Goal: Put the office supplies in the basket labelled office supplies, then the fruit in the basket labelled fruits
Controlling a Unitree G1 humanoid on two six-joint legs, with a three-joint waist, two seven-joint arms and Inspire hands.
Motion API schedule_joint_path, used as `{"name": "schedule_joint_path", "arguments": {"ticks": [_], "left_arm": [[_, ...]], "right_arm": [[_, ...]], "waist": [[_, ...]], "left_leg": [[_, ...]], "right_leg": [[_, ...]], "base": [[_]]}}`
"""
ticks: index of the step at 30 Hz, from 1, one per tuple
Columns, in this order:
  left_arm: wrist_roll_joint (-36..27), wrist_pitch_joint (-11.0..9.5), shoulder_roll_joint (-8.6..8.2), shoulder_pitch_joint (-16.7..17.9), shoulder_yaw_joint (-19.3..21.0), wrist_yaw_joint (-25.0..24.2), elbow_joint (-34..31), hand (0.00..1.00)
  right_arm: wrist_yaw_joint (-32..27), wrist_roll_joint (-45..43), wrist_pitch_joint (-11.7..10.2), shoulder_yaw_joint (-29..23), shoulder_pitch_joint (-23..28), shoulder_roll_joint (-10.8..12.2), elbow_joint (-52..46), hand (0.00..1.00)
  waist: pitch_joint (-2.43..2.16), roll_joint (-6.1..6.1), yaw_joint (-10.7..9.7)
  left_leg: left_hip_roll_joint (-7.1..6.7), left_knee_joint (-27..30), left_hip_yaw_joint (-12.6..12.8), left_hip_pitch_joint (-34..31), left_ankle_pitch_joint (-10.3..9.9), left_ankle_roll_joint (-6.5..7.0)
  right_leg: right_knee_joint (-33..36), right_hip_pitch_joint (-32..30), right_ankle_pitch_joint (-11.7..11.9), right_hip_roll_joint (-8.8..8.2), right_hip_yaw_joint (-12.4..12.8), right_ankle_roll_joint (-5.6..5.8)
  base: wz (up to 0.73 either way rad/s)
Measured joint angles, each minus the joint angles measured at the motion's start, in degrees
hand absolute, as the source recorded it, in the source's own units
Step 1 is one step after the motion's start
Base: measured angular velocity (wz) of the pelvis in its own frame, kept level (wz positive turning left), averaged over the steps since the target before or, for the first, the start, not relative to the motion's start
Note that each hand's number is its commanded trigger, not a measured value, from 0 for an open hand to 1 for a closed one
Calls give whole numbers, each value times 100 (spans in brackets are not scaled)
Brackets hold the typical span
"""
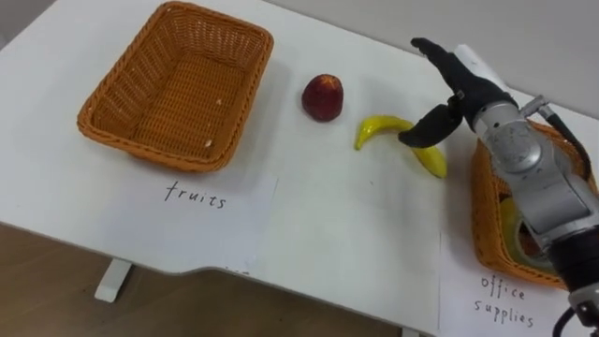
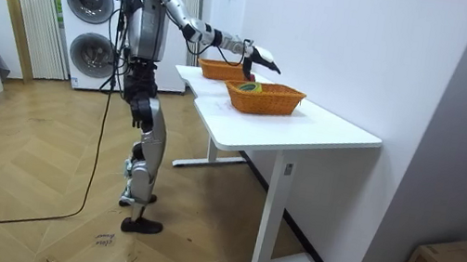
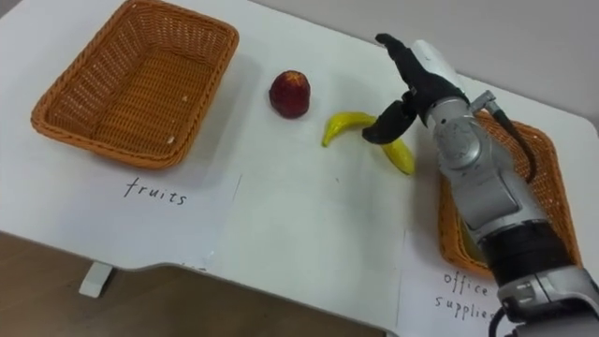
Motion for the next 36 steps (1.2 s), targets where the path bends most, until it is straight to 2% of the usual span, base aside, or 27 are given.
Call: {"name": "schedule_joint_path", "arguments": {"ticks": [7, 20, 29, 36], "left_arm": [[3, 1, 56, -10, 5, -2, -2, 0], [-2, 4, 56, -18, 7, -6, 7, 0], [5, 83, 52, 3, 5, -1, 28, 0], [4, 117, 52, -15, 8, -1, 48, 0]], "right_arm": [[101, -2, 2, 364, -14, -52, -2, 0], [348, -8, 10, 366, -14, -57, -2, 0], [578, -457, 80, 373, -13, -55, 400, 0], [716, -582, 131, 374, -13, -55, 532, 0]], "waist": [[-4, -9, 17], [-4, -8, 22], [4, 3, 235], [6, -17, 292]], "left_leg": [[1, -13, 2, 4, 0, 0], [3, -14, 16, 8, 0, 0], [-3, -26, -3, 6, 0, 0], [-2, -27, -5, 9, 1, 1]], "right_leg": [[-4, -9, 0, 0, 0, 0], [-3, -10, 1, 6, 4, 0], [-3, -3, 1, 1, -4, 0], [-2, -3, 0, -37, 2, 0]], "base": [[0], [0], [1], [0]]}}
